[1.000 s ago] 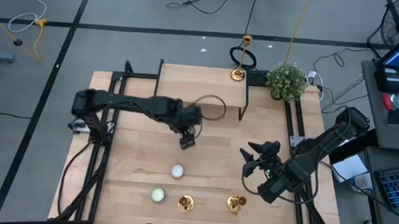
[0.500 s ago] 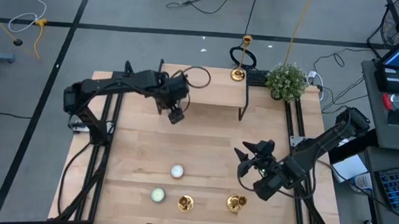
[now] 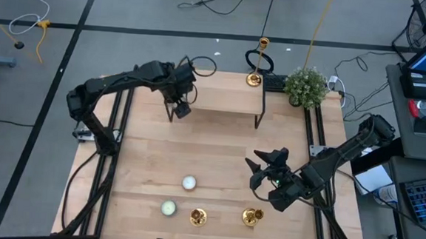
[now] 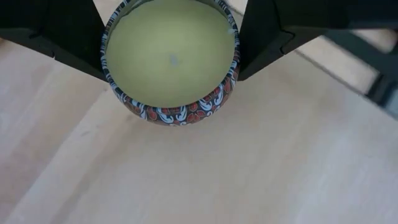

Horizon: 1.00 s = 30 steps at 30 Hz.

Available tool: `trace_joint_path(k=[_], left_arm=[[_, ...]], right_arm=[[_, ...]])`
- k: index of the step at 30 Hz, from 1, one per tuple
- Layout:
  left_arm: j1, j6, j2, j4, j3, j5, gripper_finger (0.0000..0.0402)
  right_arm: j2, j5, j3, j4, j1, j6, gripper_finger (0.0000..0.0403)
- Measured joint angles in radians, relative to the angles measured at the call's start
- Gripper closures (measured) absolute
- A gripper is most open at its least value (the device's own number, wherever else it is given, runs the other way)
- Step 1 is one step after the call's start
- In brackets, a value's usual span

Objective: Pick & Place candle stick holders
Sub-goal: Put the black patterned scented candle on the shelf

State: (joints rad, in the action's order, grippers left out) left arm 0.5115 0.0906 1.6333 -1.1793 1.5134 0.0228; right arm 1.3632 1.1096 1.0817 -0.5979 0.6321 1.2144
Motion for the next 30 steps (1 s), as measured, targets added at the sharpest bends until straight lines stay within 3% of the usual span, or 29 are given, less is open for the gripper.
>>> trace_joint_path(k=[5,9,15,19,30], left_arm=[[0.048,-0.028,0.021,-0.010,0.081,0.008,0.0081],[0.084,-0.073,0.067,-0.039,0.178,0.005,0.0100],[0.125,-0.158,0.193,-0.151,0.359,0.005,0.0105],[0.143,-0.211,0.284,-0.223,0.461,0.018,0.0083],[0.220,-0.259,0.303,-0.226,0.478,0.035,0.0106]], right_arm=[[0.000,-0.045,0.000,0.007,-0.023,-0.015,0.0190],[0.000,-0.068,0.000,0.050,-0.040,-0.077,0.0190],[0.000,-0.073,0.000,0.125,-0.060,-0.164,0.0190],[0.000,-0.098,0.000,0.139,-0.071,-0.187,0.0190],[0.000,-0.121,0.000,0.169,-0.077,-0.188,0.0190]])
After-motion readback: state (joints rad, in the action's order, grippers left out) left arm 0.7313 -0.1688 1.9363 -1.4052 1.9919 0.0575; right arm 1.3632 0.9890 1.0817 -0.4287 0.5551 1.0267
